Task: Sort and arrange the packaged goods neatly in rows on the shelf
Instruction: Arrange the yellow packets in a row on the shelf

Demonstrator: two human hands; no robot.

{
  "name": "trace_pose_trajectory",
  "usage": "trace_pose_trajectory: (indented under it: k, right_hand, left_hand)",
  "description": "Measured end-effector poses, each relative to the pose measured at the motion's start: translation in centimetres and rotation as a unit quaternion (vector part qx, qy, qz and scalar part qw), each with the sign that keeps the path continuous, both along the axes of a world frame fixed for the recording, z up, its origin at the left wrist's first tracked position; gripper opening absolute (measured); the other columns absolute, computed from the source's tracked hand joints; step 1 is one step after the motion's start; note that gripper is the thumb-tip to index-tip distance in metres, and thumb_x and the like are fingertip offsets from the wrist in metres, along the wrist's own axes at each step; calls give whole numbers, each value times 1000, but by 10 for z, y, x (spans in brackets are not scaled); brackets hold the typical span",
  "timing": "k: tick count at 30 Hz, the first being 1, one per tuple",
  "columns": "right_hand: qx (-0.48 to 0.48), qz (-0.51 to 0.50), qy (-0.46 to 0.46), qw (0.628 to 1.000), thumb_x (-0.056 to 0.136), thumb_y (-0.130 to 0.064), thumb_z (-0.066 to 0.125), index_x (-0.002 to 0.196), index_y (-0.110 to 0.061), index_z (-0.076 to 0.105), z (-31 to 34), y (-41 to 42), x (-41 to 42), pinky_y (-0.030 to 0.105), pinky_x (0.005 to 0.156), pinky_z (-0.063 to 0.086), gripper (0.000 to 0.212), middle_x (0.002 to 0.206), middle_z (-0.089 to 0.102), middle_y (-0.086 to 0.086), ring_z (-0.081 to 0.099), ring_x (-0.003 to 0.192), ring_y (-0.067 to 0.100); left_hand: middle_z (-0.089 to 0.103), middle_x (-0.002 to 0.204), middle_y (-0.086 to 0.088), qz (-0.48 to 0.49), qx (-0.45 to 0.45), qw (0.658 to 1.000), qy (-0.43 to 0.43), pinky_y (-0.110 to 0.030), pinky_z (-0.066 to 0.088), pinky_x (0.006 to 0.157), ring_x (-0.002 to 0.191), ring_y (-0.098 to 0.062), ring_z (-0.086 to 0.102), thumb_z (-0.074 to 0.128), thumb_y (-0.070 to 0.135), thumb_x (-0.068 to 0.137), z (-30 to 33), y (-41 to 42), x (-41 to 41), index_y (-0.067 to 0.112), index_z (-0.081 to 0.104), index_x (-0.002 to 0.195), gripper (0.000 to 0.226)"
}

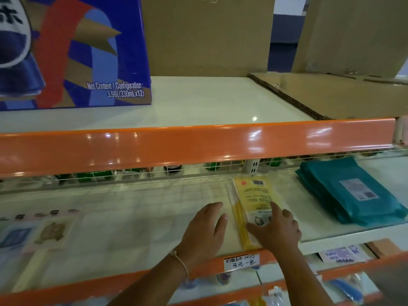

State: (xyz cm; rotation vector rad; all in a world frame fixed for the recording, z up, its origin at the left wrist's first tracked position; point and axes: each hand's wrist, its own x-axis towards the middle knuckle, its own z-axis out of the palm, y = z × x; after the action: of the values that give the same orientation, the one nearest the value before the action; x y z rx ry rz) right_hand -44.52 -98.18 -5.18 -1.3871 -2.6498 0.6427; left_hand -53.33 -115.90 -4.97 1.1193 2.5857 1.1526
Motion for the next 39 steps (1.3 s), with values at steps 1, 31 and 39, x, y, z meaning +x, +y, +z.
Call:
trace_pose_trajectory:
  k: [1,31,39]
  right_hand:
    - [3,1,-2,1000,66,-67,68,148,-30,22,1,-1,0,51,109,31,101,148,32,12,35,132,36]
    - [-63,-2,36,997,61,-58,72,130,-37,49,12,-11,-8,47,93,48,76,129,48,7,53,110,33]
    - [-96,17,190,977,71,-20,79,118,-24,64,29,-38,-15,36,77,50,49,115,59,7,58,92,23]
  left_hand:
    - [45,144,5,2,2,1000,2,-20,30,108,132,-9,39,36,42,101,-1,0,0,22,41,142,46]
    - [47,142,4,13,21,1000,-3,-19,29,108,132,-9,39,36,39,101,-9,-38,-15,19,42,141,45]
    - [46,142,6,24,24,999,-6,-15,26,106,132,-7,38,35,42,101,-9,-55,-21,20,42,141,46]
